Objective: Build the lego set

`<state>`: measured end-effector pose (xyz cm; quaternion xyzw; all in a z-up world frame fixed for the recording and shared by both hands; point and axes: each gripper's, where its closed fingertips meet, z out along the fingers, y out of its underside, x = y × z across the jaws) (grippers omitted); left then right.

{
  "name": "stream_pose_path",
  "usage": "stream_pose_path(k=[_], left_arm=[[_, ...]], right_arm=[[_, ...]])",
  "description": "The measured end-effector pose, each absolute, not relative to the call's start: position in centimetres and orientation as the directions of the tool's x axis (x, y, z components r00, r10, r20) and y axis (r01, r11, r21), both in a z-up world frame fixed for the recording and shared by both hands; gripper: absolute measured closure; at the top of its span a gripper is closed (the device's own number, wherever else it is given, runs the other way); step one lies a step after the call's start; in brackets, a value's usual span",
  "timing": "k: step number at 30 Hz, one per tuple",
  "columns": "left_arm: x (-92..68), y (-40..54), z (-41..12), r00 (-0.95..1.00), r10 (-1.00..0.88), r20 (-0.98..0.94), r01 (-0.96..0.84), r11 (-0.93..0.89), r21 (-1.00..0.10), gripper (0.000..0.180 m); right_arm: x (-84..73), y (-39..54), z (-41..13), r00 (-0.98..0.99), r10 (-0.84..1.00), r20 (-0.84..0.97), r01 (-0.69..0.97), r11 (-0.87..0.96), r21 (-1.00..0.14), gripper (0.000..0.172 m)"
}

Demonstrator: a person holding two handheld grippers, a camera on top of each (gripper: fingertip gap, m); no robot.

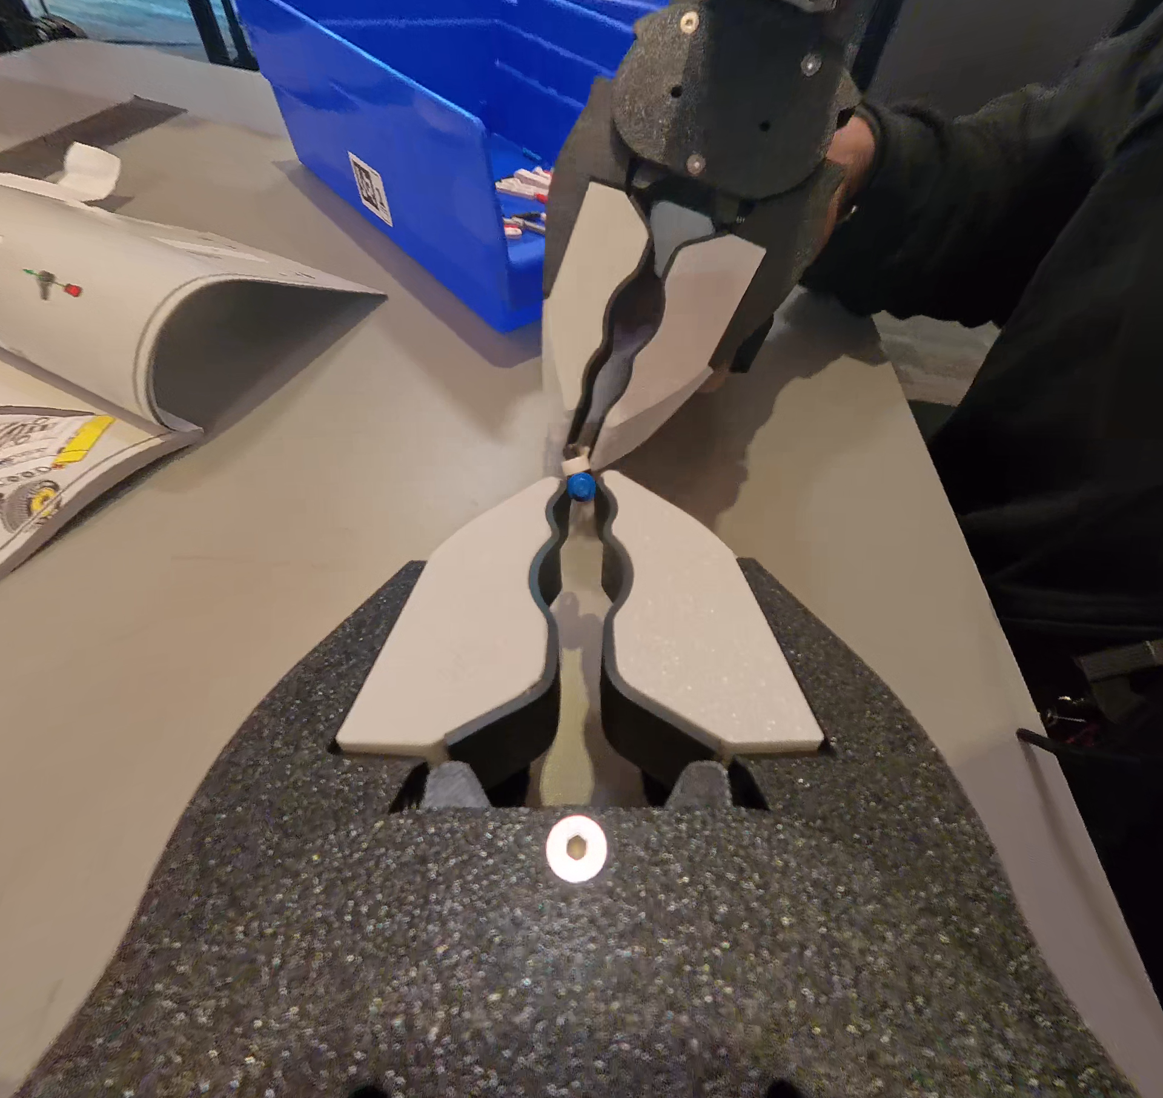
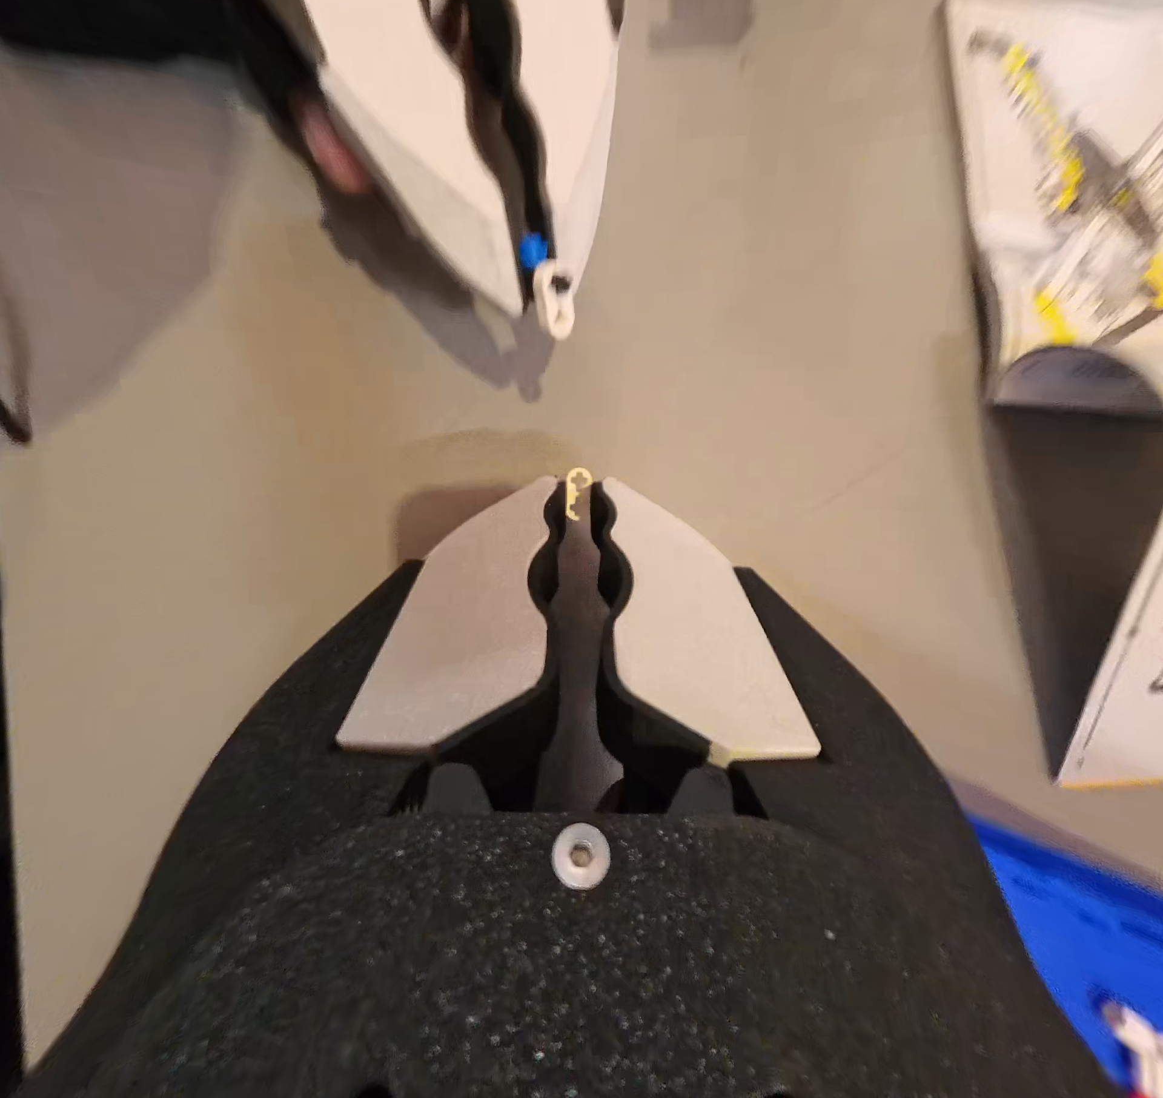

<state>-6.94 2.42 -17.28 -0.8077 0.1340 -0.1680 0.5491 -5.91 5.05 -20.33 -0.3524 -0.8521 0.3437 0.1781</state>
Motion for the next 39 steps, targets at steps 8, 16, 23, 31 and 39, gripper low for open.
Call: stream_pose_path(k=[8, 16, 23, 31, 39], left_arm=[[-8.6, 1.6, -14.9, 0.932, -0.355, 0.070, -0.030, -0.267, -0.963, 0.173], [-8.8, 1.2, -17.1, 0.926, -0.361, 0.114, -0.035, -0.382, -0.924, 0.173], [-8.0, 1.0, -17.9, 0.911, -0.398, 0.105, -0.079, -0.419, -0.904, 0.173], [-6.6, 0.5, -18.2, 0.874, -0.479, 0.076, -0.148, -0.413, -0.899, 0.173], [-5.5, 0.0, -18.8, 0.836, -0.541, 0.086, -0.189, -0.432, -0.882, 0.174]], right_arm=[[-9.8, 1.9, -15.9, -0.767, 0.641, 0.036, 0.230, 0.328, -0.916, 0.165], [-9.2, 2.1, -15.0, -0.839, 0.540, -0.067, 0.205, 0.199, -0.958, 0.165], [-8.5, 1.1, -16.6, -0.876, 0.472, -0.106, 0.242, 0.238, -0.941, 0.165], [-7.3, 0.5, -17.0, -0.904, 0.393, -0.170, 0.282, 0.247, -0.927, 0.165], [-6.0, 0.0, -17.7, -0.926, 0.326, -0.190, 0.296, 0.314, -0.902, 0.165]])
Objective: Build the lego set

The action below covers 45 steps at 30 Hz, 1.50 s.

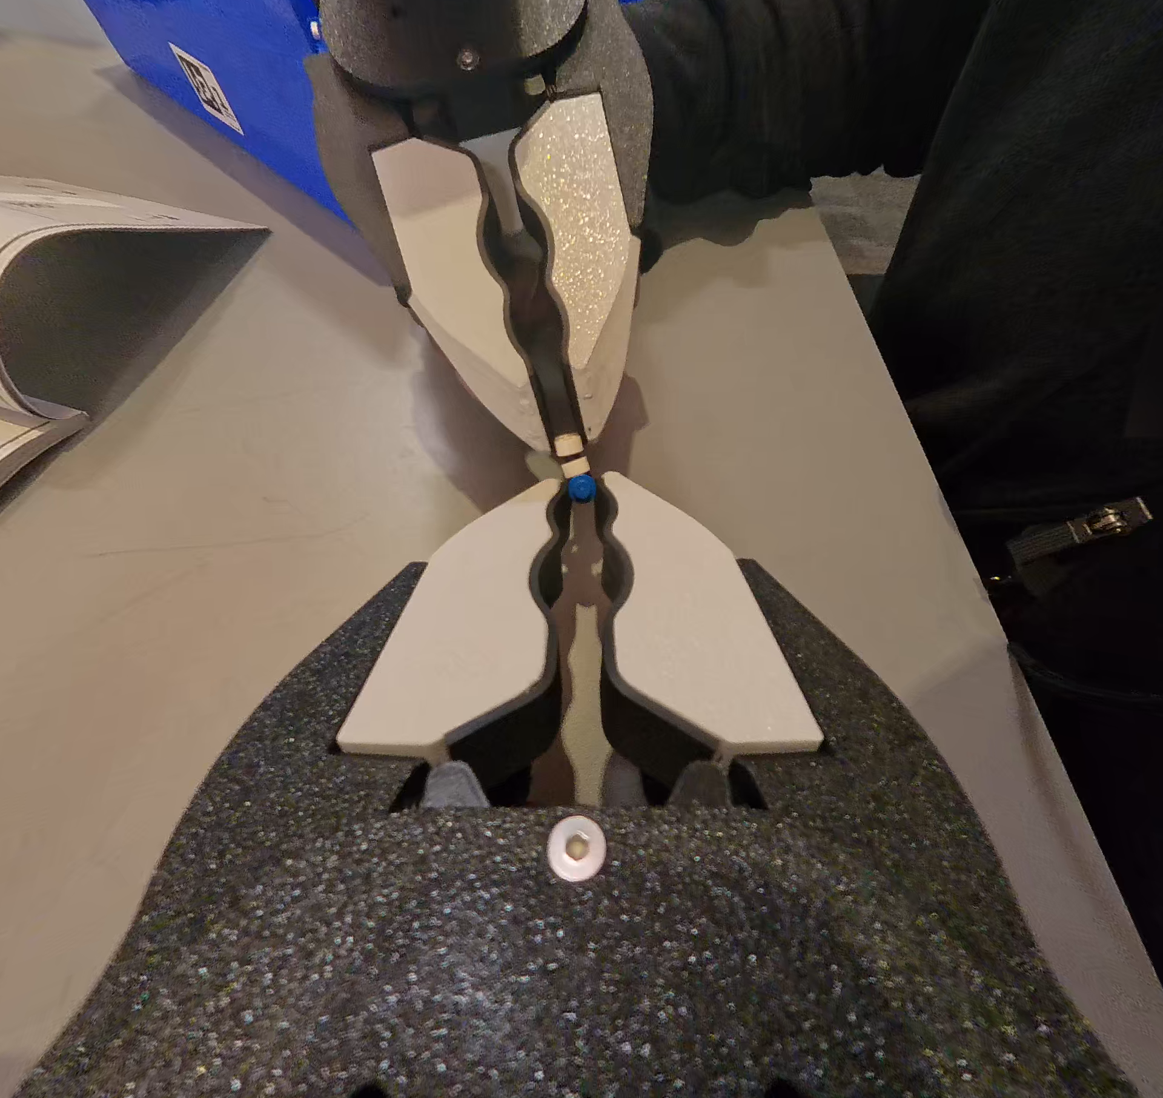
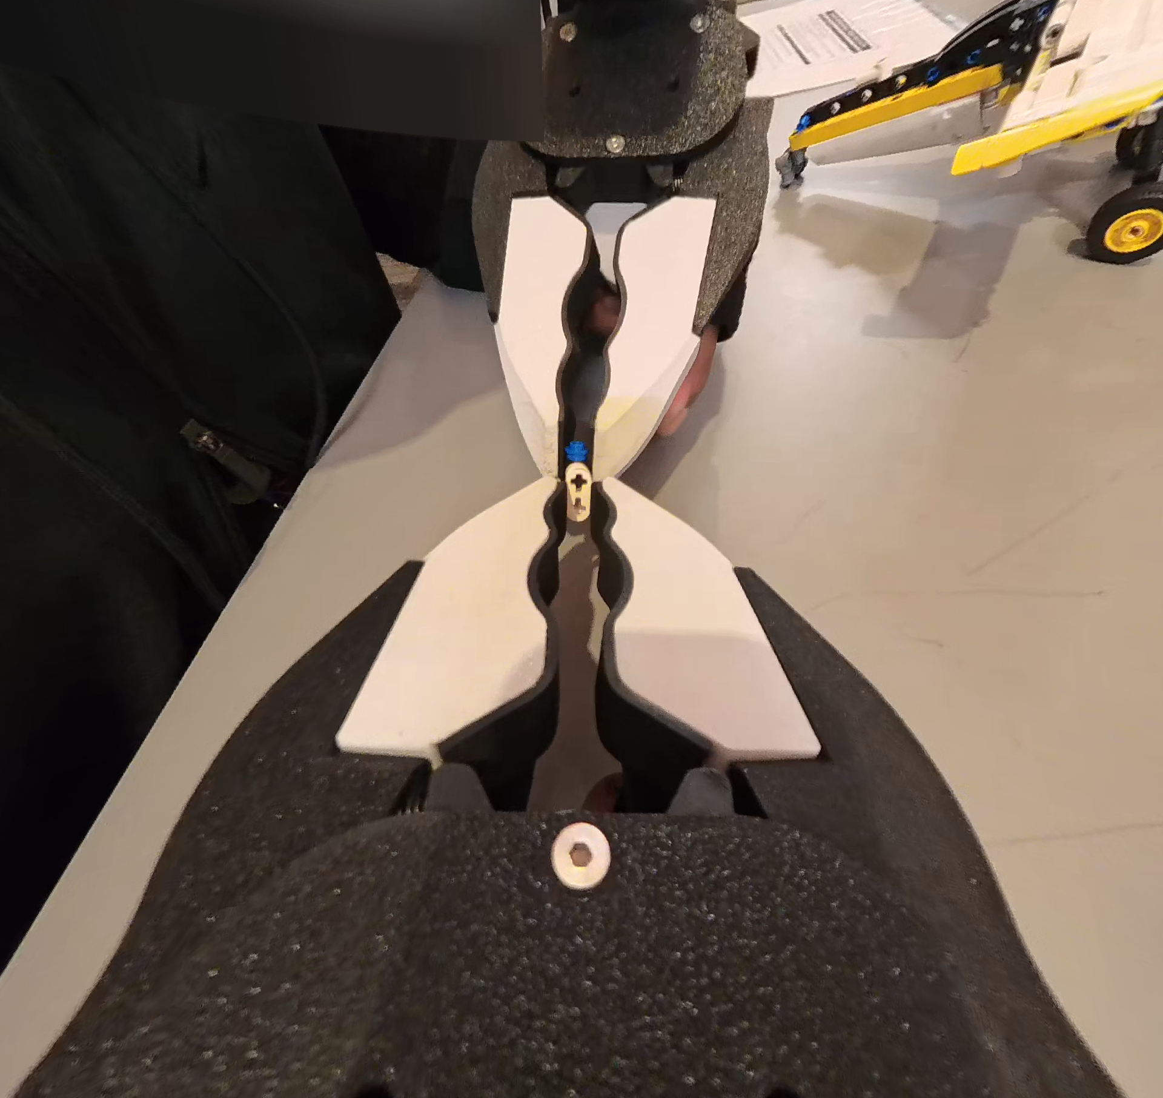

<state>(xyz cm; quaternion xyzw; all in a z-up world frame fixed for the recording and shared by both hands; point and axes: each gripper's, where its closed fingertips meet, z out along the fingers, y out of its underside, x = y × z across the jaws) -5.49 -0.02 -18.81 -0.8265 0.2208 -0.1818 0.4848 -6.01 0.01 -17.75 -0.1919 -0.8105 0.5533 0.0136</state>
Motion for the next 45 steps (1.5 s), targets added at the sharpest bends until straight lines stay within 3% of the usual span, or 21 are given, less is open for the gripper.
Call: stream_pose_path(k=[18, 23, 24, 27, 34, 39, 45], left_arm=[[-4.8, 0.1, -18.8, 0.822, -0.568, 0.045, -0.216, -0.383, -0.898, 0.174], [-6.8, 0.9, -17.4, 0.876, -0.463, 0.139, -0.049, -0.370, -0.928, 0.173], [-7.3, 1.0, -17.0, 0.882, -0.441, 0.169, -0.001, -0.361, -0.933, 0.173], [-8.6, 1.3, -15.4, 0.871, -0.390, 0.299, 0.180, -0.312, -0.933, 0.173], [-9.3, 1.7, -12.3, 0.702, -0.421, 0.575, 0.547, -0.198, -0.813, 0.173], [-8.6, 1.9, -12.0, 0.643, -0.446, 0.623, 0.599, -0.213, -0.772, 0.173], [-8.1, 2.1, -12.3, 0.638, -0.446, 0.628, 0.594, -0.234, -0.770, 0.173]], right_arm=[[-5.2, -0.3, -17.9, -0.926, 0.265, -0.269, 0.347, 0.314, -0.884, 0.165], [-7.0, 0.5, -16.9, -0.877, 0.402, -0.263, 0.364, 0.200, -0.910, 0.163], [-7.2, 0.7, -16.9, -0.867, 0.429, -0.253, 0.362, 0.194, -0.912, 0.152], [-7.5, 1.3, -16.5, -0.846, 0.512, -0.148, 0.285, 0.200, -0.937, 0.134], [-9.9, 2.2, -13.9, -0.654, 0.695, 0.299, -0.023, 0.376, -0.926, 0.124], [-9.7, 1.8, -12.3, -0.545, 0.670, 0.503, -0.194, 0.483, -0.854, 0.134], [-9.6, 1.1, -12.5, -0.513, 0.627, 0.587, -0.228, 0.560, -0.797, 0.145]])
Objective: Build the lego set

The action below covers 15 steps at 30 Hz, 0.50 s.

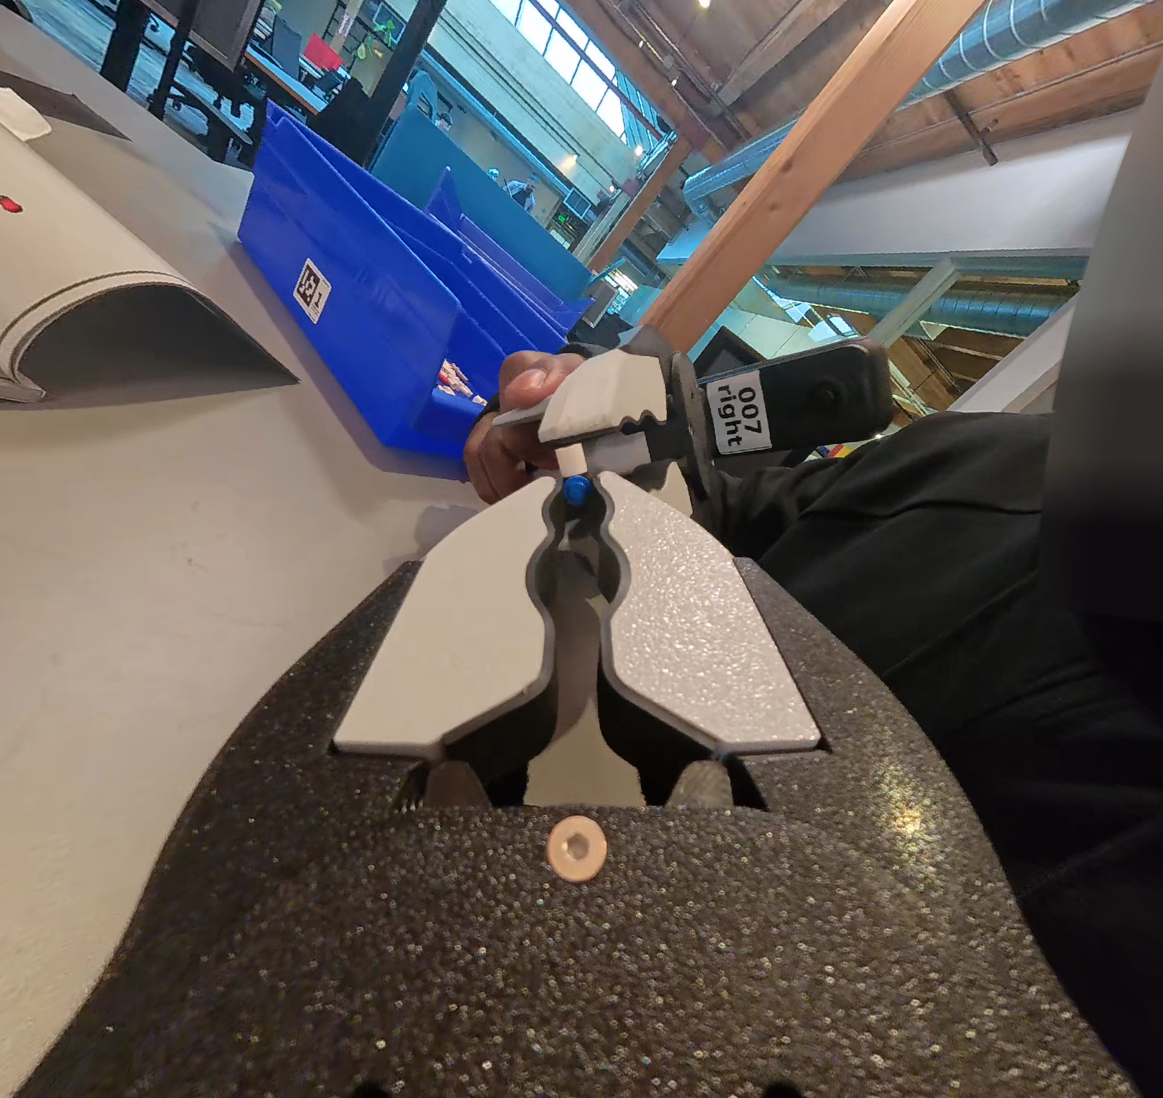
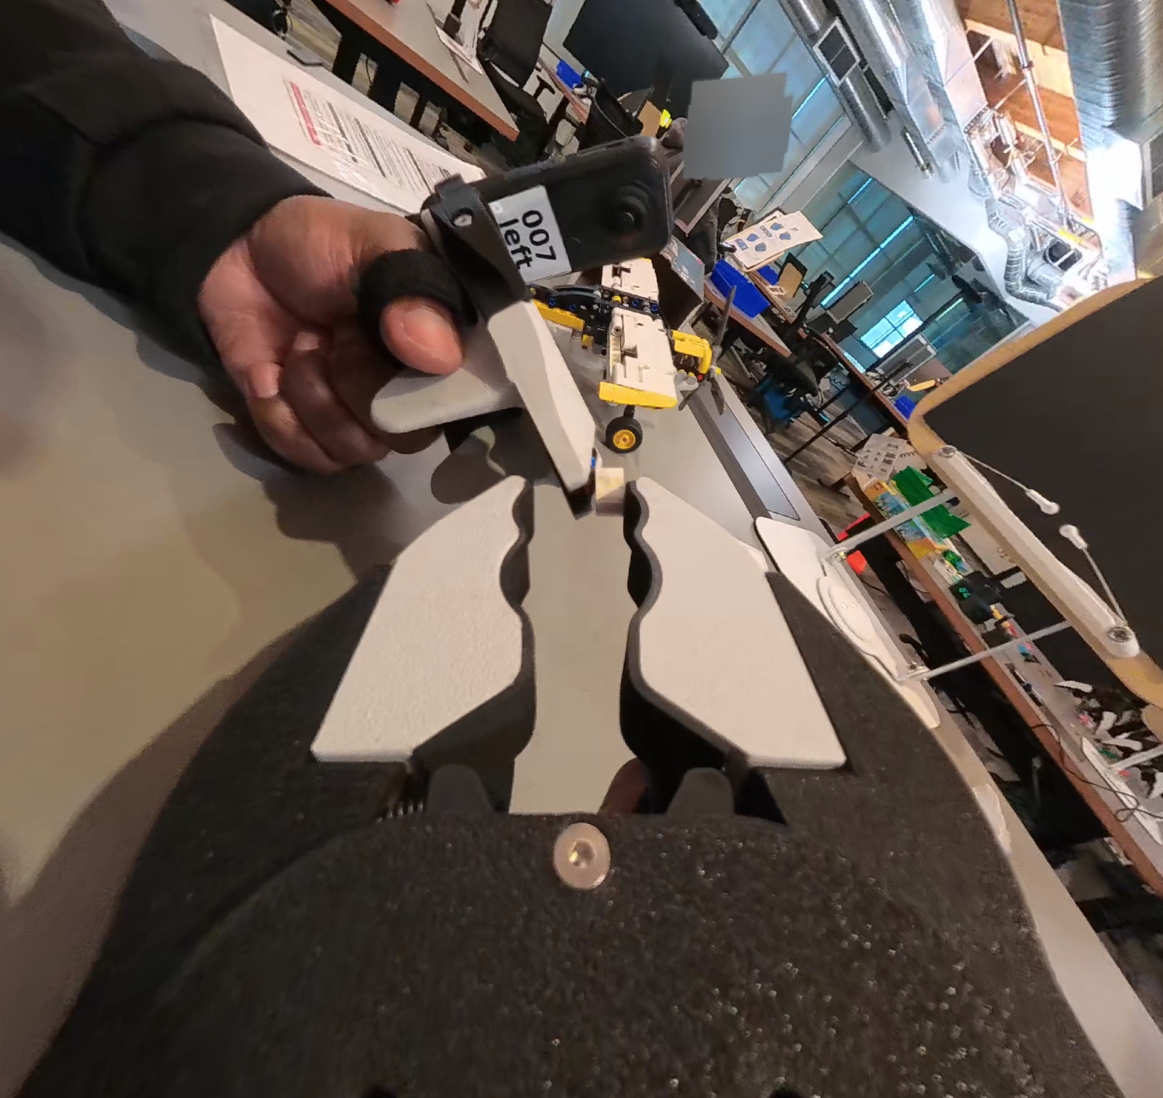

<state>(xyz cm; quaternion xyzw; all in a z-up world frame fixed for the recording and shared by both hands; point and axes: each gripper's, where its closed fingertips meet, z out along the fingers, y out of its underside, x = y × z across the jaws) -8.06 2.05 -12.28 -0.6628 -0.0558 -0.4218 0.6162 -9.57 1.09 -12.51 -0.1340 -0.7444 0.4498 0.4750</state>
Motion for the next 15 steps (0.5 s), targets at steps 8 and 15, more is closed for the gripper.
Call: stream_pose_path(k=[8, 15], left_arm=[[-7.84, 2.23, -12.86, 0.634, -0.417, 0.651, 0.594, -0.276, -0.756, 0.173], [-8.19, 2.48, -13.19, 0.654, -0.380, 0.654, 0.593, -0.277, -0.756, 0.172]], right_arm=[[-9.50, 1.32, -12.81, -0.535, 0.611, 0.583, -0.215, 0.568, -0.794, 0.155], [-9.81, 1.53, -13.34, -0.573, 0.653, 0.495, -0.136, 0.520, -0.843, 0.155]])
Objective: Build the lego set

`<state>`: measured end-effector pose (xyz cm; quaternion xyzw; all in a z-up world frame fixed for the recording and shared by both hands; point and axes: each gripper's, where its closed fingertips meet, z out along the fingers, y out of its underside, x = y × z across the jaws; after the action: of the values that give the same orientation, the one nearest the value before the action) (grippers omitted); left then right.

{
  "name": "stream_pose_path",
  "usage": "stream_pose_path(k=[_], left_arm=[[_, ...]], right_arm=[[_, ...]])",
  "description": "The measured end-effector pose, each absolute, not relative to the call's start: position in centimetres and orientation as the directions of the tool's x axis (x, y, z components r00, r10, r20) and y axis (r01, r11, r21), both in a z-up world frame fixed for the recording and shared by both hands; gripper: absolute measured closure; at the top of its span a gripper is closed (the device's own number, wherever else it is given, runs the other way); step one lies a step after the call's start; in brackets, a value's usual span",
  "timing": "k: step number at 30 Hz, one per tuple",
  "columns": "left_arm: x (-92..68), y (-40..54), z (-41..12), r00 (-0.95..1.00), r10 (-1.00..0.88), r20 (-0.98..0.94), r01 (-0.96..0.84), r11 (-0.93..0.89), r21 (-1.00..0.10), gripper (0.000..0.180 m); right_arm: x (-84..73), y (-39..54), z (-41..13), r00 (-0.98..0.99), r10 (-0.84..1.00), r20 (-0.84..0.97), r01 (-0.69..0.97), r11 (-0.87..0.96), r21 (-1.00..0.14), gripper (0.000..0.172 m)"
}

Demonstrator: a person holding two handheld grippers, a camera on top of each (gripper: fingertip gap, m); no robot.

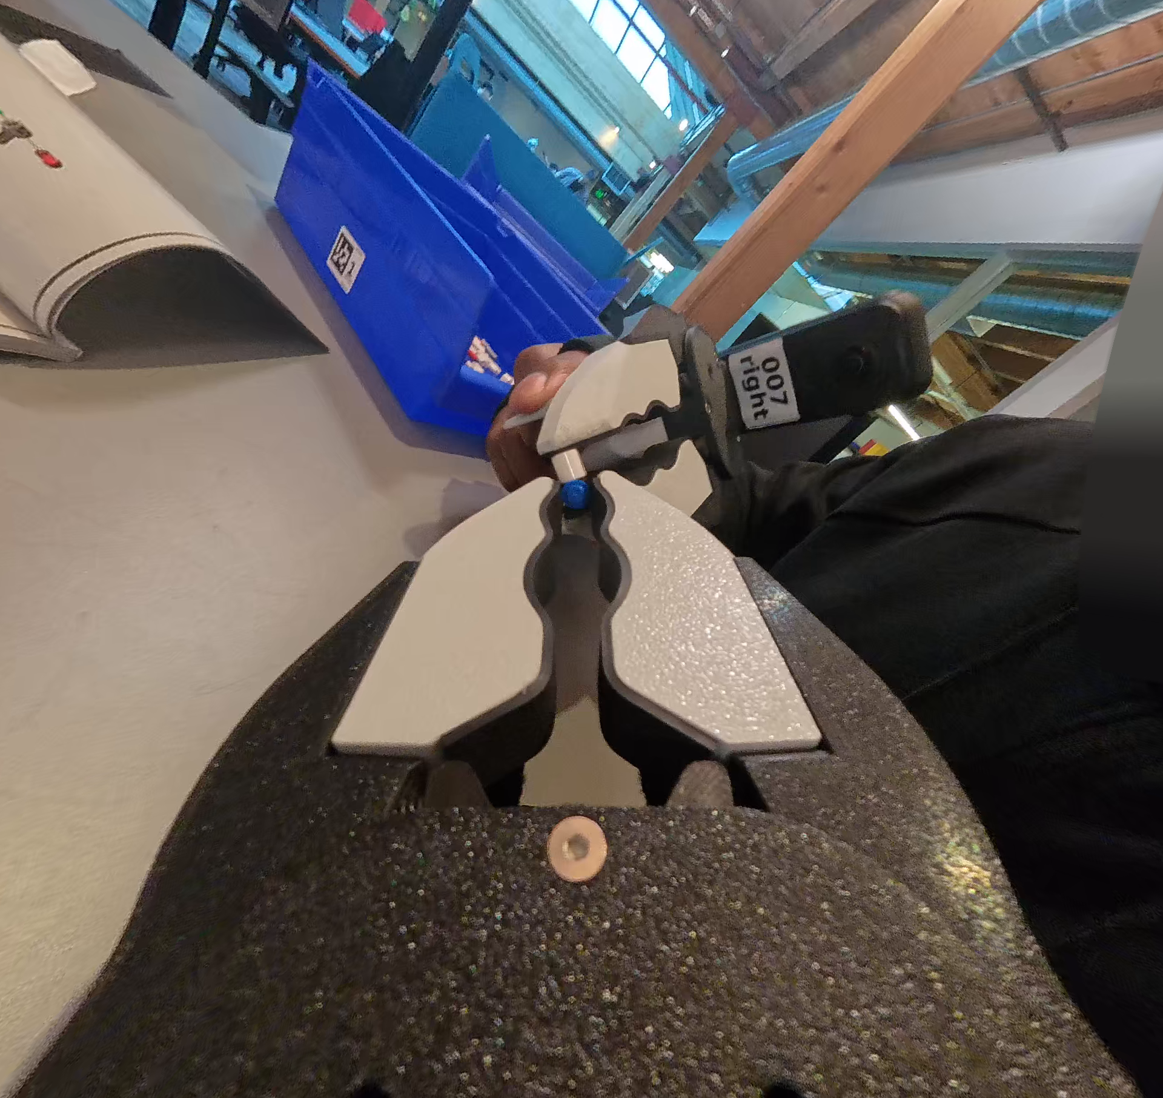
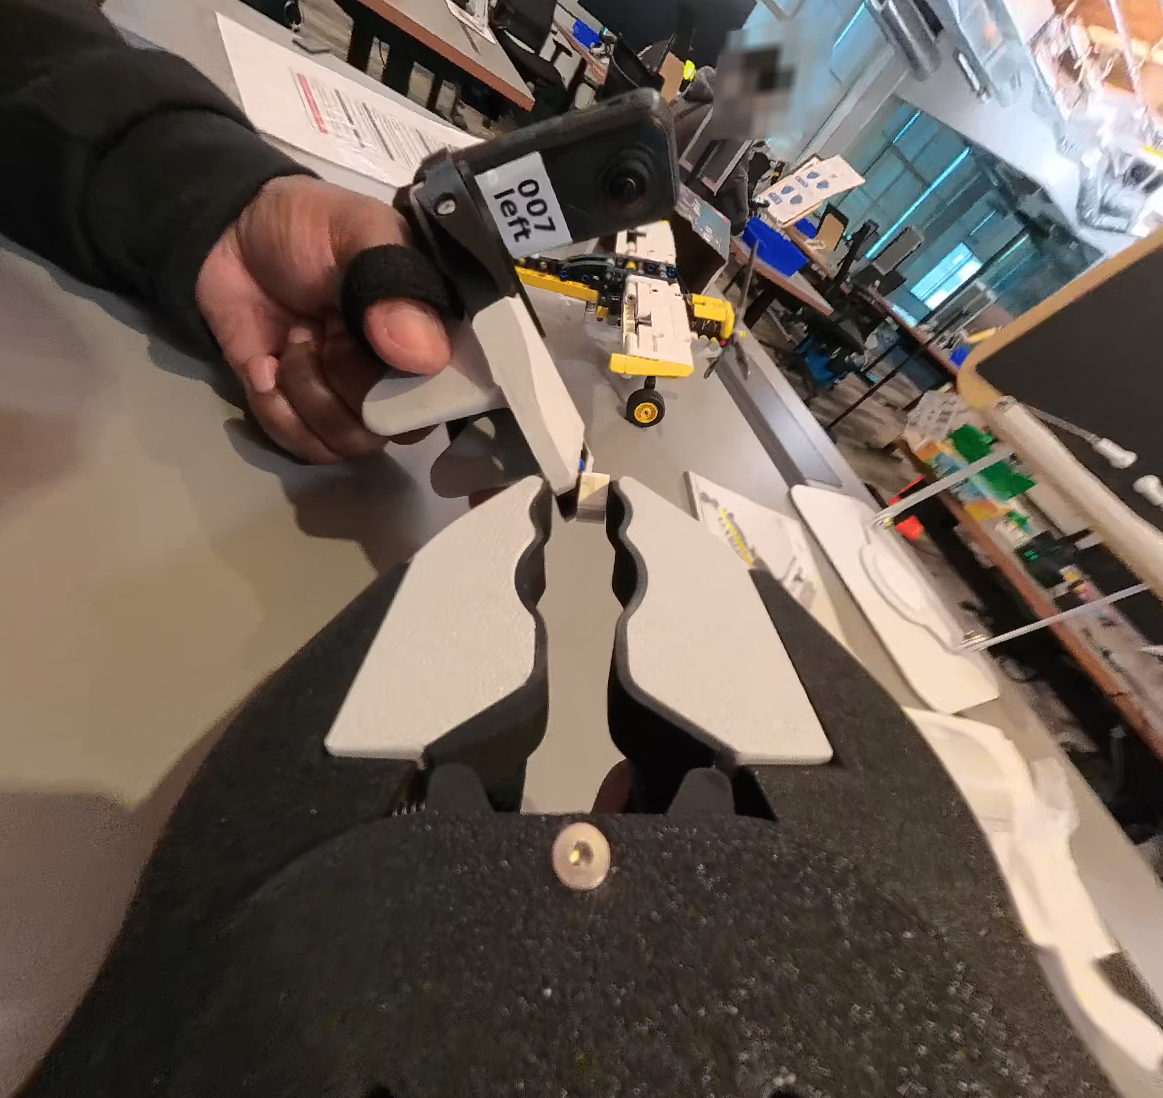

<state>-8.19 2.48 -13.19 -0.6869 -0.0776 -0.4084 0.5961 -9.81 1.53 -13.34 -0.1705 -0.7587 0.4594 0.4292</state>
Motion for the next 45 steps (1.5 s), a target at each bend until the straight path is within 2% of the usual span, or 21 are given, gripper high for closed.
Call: stream_pose_path(k=[2, 5, 9, 13, 16, 19, 22, 25, 27, 33, 41, 45], left_arm=[[-8.4, 2.4, -13.5, 0.690, -0.362, 0.626, 0.556, -0.289, -0.779, 0.160], [-9.7, 2.1, -13.9, 0.819, -0.303, 0.488, 0.426, -0.248, -0.870, 0.156], [-9.7, 2.0, -12.7, 0.901, -0.302, 0.311, 0.280, -0.142, -0.949, 0.152], [-9.8, 2.2, -12.1, 0.944, -0.262, 0.199, 0.194, -0.044, -0.980, 0.149], [-10.6, 2.6, -11.8, 0.959, -0.205, 0.194, 0.199, 0.004, -0.980, 0.149], [-11.4, 3.3, -12.7, 0.970, -0.152, 0.191, 0.190, -0.025, -0.982, 0.148], [-12.4, 4.1, -13.3, 0.979, -0.090, 0.185, 0.179, -0.069, -0.981, 0.146], [-13.5, 5.0, -14.0, 0.986, -0.029, 0.166, 0.160, -0.138, -0.977, 0.144], [-13.8, 5.8, -14.7, 0.988, -0.003, 0.152, 0.148, -0.198, -0.969, 0.142], [-14.7, 9.0, -15.7, 0.993, 0.049, 0.103, 0.114, -0.335, -0.936, 0.140], [-16.4, 11.9, -16.6, 0.995, 0.087, 0.056, 0.084, -0.351, -0.933, 0.138], [-17.7, 12.4, -17.8, 0.995, 0.098, -0.020, 0.019, -0.388, -0.922, 0.138]], right_arm=[[-9.7, 1.7, -14.3, -0.620, 0.669, 0.411, -0.062, 0.480, -0.875, 0.156], [-9.8, 2.4, -16.2, -0.675, 0.685, 0.275, 0.079, 0.436, -0.896, 0.156], [-9.2, 2.0, -19.4, -0.766, 0.639, 0.064, 0.275, 0.416, -0.867, 0.156], [-9.4, 2.0, -20.5, -0.764, 0.643, 0.060, 0.318, 0.456, -0.831, 0.144], [-9.7, 2.4, -20.5, -0.737, 0.672, 0.069, 0.331, 0.449, -0.830, 0.135], [-10.7, 3.7, -19.9, -0.658, 0.744, 0.115, 0.323, 0.417, -0.849, 0.129], [-12.3, 6.6, -19.3, -0.484, 0.828, 0.282, 0.294, 0.458, -0.839, 0.119], [-13.0, 9.0, -19.4, -0.346, 0.856, 0.383, 0.327, 0.493, -0.806, 0.119], [-13.1, 10.0, -19.4, -0.285, 0.884, 0.371, 0.359, 0.458, -0.813, 0.116], [-12.8, 13.5, -19.7, -0.106, 0.960, 0.261, 0.481, 0.279, -0.831, 0.095], [-11.4, 14.2, -19.3, -0.012, 0.978, 0.209, 0.492, 0.188, -0.850, 0.093], [-13.0, 14.0, -18.6, 0.039, 0.997, 0.065, 0.461, 0.039, -0.886, 0.087]])
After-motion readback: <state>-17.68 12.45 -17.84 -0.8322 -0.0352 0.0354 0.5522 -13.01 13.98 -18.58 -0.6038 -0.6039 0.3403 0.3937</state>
